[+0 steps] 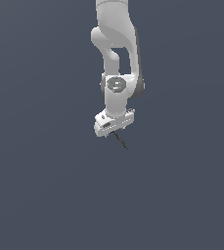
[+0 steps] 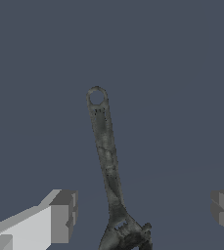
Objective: Pick up the object and move it to a goal position.
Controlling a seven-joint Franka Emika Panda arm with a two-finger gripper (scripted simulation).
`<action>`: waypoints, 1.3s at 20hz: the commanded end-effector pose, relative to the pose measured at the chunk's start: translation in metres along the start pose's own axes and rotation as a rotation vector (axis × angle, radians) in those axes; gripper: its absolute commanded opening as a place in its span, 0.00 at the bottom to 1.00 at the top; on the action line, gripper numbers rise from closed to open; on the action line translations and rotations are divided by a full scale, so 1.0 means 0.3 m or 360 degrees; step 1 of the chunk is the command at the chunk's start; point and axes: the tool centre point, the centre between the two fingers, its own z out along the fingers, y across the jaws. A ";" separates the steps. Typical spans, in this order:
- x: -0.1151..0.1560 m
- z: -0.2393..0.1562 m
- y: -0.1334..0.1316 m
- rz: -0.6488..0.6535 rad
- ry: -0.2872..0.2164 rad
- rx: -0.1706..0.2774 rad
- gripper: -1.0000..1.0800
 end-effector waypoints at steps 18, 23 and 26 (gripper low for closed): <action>-0.039 0.119 -0.039 -0.0131 0.0003 0.0001 0.96; -0.040 0.187 -0.040 -0.0135 0.0004 0.0001 0.96; -0.040 0.206 -0.039 -0.0135 0.0004 0.0001 0.96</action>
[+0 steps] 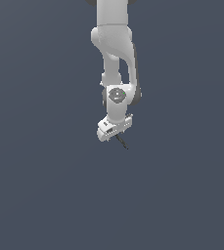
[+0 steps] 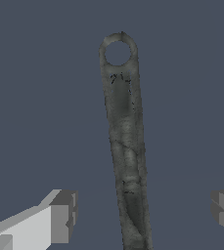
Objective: Pick up the object and move it to a goal position.
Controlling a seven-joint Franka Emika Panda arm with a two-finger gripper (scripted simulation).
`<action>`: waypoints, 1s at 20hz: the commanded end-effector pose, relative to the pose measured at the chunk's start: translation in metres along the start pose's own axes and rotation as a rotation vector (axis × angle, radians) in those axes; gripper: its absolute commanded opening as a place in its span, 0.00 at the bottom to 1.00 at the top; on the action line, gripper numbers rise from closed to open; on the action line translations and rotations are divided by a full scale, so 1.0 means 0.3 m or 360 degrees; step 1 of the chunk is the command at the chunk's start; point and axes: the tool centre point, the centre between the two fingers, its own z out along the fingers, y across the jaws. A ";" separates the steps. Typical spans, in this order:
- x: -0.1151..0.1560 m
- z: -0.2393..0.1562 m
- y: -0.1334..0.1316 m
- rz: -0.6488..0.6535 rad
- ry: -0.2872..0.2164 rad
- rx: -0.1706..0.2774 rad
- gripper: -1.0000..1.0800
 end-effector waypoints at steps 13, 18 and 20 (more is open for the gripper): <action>0.005 0.006 -0.005 -0.0007 0.0003 -0.0001 0.00; 0.013 -0.015 -0.004 -0.0007 0.0003 -0.0001 0.00; 0.021 -0.036 -0.002 -0.0007 0.0003 -0.0001 0.00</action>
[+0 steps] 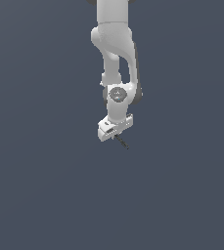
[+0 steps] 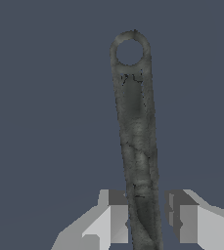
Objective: Pick up the object and move it to a goal position.
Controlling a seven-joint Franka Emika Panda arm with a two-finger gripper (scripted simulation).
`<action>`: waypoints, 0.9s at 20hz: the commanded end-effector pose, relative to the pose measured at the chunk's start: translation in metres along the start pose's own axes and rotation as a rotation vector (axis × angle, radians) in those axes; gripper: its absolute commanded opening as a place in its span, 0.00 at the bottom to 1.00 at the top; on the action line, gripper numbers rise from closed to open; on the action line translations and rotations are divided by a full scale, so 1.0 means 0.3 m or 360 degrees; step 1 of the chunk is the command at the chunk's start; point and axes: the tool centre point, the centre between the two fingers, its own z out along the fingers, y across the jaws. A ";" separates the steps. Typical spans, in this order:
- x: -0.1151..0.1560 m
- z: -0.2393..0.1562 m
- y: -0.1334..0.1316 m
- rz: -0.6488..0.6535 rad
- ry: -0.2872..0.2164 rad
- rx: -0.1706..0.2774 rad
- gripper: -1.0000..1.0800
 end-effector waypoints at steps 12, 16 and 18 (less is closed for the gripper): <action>0.109 -0.278 0.023 0.0000 0.0002 0.0000 0.00; 0.160 -0.406 0.034 0.0000 0.0002 0.0000 0.00; 0.186 -0.470 0.039 0.0000 0.0002 0.0000 0.00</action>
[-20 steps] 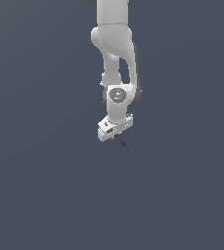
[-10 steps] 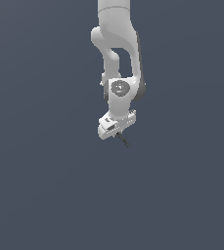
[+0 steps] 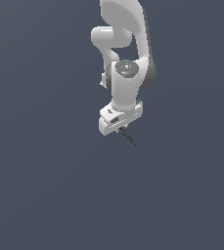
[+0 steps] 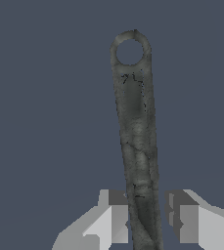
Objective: Pick up the object and move it to a goal position.
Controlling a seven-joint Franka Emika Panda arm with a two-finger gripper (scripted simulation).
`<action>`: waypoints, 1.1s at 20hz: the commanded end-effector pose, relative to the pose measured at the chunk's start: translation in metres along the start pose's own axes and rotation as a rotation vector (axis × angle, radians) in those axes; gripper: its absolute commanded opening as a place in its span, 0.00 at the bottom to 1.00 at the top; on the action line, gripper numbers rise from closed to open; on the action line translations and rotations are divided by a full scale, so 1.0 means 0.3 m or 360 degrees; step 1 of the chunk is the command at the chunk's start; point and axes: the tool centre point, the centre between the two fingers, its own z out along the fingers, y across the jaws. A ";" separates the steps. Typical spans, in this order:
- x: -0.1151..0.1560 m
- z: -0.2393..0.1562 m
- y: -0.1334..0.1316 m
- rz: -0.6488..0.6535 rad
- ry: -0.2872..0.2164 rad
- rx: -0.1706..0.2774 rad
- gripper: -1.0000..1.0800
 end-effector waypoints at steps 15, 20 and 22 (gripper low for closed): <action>0.210 -0.502 0.052 0.0003 -0.0001 0.0001 0.00; 0.259 -0.608 0.066 0.0005 -0.0002 0.0000 0.00; 0.274 -0.640 0.071 0.0005 -0.0002 0.0000 0.00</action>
